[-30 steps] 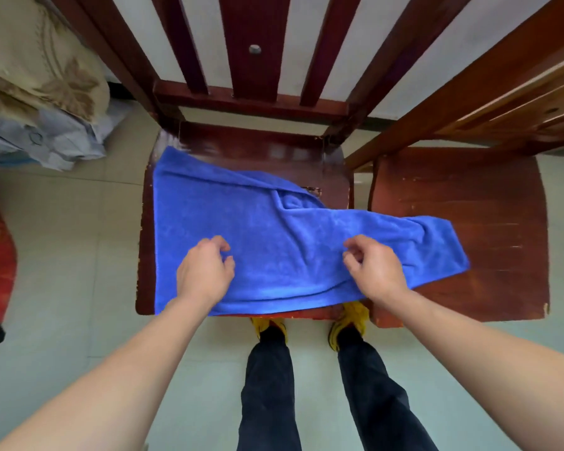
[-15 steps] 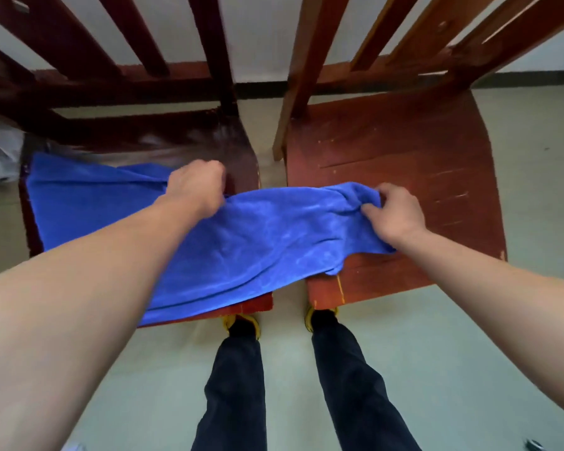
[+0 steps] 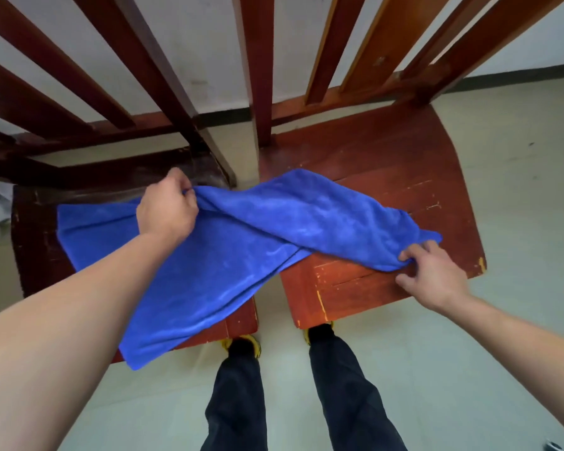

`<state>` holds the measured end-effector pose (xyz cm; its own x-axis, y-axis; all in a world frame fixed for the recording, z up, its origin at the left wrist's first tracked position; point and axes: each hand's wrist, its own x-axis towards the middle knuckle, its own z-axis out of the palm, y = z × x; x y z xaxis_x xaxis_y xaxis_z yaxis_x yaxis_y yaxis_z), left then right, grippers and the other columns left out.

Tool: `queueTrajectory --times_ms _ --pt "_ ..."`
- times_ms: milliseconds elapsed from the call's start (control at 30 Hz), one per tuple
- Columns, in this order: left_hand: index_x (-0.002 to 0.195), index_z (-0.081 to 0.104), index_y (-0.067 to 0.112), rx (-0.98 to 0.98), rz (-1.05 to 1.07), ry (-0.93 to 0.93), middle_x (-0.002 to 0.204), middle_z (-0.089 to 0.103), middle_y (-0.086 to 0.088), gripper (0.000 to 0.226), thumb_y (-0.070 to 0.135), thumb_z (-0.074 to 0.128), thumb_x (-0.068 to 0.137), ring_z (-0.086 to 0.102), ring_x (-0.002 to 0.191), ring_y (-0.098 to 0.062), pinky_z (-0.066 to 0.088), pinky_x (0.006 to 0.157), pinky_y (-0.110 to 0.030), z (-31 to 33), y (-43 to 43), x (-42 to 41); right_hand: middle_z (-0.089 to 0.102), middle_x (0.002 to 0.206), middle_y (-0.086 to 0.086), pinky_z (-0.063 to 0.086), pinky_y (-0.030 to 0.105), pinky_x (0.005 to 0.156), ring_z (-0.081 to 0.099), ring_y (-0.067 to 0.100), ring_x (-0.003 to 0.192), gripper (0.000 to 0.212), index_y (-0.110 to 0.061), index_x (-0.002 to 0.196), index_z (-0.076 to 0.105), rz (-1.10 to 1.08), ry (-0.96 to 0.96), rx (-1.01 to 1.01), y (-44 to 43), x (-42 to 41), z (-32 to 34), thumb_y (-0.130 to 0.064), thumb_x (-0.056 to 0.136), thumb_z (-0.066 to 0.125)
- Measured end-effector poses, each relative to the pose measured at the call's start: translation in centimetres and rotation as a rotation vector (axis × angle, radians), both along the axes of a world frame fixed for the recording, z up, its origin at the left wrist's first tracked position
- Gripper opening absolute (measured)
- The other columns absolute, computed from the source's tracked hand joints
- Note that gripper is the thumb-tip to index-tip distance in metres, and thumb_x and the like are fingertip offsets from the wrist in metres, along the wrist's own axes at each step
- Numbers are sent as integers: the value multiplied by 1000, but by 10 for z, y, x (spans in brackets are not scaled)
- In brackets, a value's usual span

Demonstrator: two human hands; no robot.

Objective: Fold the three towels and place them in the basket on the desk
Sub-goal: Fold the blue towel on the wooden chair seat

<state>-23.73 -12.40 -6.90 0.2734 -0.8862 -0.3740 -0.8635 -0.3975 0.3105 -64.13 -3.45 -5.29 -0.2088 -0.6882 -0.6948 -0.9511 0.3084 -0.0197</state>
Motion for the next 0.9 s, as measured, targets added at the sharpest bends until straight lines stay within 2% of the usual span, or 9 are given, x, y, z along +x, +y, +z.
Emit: queueTrajectory --times_ms 167,233,333,433,567,633,700,800,900 --pt "99 58 16 0 39 -14 96 66 -21 14 19 52 88 57 96 -43 38 67 -39 -11 10 1 57 112 4 45 39 83 52 28 110 20 -21 100 65 -105 -56 -447 -38 27 3 -33 85 61" --pt "99 58 15 -16 58 -15 96 66 -21 14 20 53 88 56 96 -43 39 68 -40 -11 11 1 59 113 6 45 39 85 54 30 111 22 -21 103 63 -187 -128 -436 -69 41 -5 -36 88 58" --pt "98 58 14 -64 77 23 90 67 -16 13 21 53 88 57 93 -40 40 69 -38 -7 9 0 66 116 7 46 37 91 59 31 112 34 -20 112 63 -266 -183 -242 -110 56 -18 -41 84 66" --pt "93 58 17 -114 113 111 82 69 -9 11 24 53 85 61 87 -35 49 75 -38 -2 -2 -2 71 108 7 50 36 86 63 31 103 13 -25 93 70 -164 -131 -124 -126 65 -24 -32 83 67" --pt "89 54 24 -161 254 295 66 69 -3 8 22 49 84 68 72 -28 56 74 -44 6 -33 -8 69 105 8 47 40 83 62 36 101 17 -22 100 63 -214 -119 -493 -134 60 -5 -32 90 53" --pt "90 53 23 -192 300 336 70 69 -3 8 20 49 84 69 74 -26 57 74 -45 6 -48 -11 66 111 9 44 42 84 59 36 104 21 -20 106 58 -298 -120 -636 -142 47 2 -33 93 49" --pt "91 54 21 -234 315 341 79 68 -4 11 24 51 81 67 78 -26 56 76 -44 4 -56 -15 63 114 9 44 43 85 58 34 106 26 -17 110 56 -288 -153 -702 -145 35 2 -34 92 47" --pt "100 58 12 -202 245 255 85 61 0 17 20 57 86 58 81 -20 49 75 -32 7 -31 -26 57 118 7 46 41 81 58 30 104 31 -18 116 52 -258 -187 -735 -138 29 2 -34 89 50" --pt "85 59 14 -128 111 190 76 62 -1 4 17 59 84 58 74 -26 45 66 -34 7 21 -42 54 120 8 43 38 81 55 29 107 29 -17 115 52 -358 -113 -677 -110 25 -6 -22 87 53"
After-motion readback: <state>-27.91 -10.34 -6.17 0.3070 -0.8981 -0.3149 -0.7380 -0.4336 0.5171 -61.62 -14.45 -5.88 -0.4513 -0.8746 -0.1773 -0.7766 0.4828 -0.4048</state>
